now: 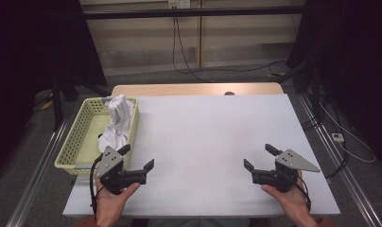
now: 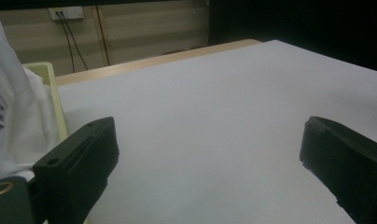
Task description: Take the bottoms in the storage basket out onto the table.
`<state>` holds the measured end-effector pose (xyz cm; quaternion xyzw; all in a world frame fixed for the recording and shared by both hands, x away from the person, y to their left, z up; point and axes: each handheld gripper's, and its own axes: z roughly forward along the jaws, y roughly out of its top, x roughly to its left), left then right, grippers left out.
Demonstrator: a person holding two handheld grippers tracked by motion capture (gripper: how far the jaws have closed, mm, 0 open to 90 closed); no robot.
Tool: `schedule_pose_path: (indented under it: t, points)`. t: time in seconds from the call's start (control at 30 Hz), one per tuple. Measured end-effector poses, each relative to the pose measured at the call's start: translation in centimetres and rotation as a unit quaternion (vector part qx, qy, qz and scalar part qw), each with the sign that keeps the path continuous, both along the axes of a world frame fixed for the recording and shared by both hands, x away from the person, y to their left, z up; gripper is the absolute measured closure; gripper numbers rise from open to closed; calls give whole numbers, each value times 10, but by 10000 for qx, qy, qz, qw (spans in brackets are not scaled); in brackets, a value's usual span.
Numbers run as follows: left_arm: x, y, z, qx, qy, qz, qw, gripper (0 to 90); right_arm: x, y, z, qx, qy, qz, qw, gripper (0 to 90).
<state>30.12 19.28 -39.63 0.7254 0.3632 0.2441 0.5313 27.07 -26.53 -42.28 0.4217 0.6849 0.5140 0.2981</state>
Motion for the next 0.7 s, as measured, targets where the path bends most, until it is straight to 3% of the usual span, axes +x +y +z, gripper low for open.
schedule_pose_path:
  t: [0.57,0.7]
  points:
    - [4,0,4,64,29,-10,10000,43,4,-1,-2,57,64,61,9999,62]
    - [7,2,8,180,-38,8,9998,40,5,0,-2,50,75,75,9999,62]
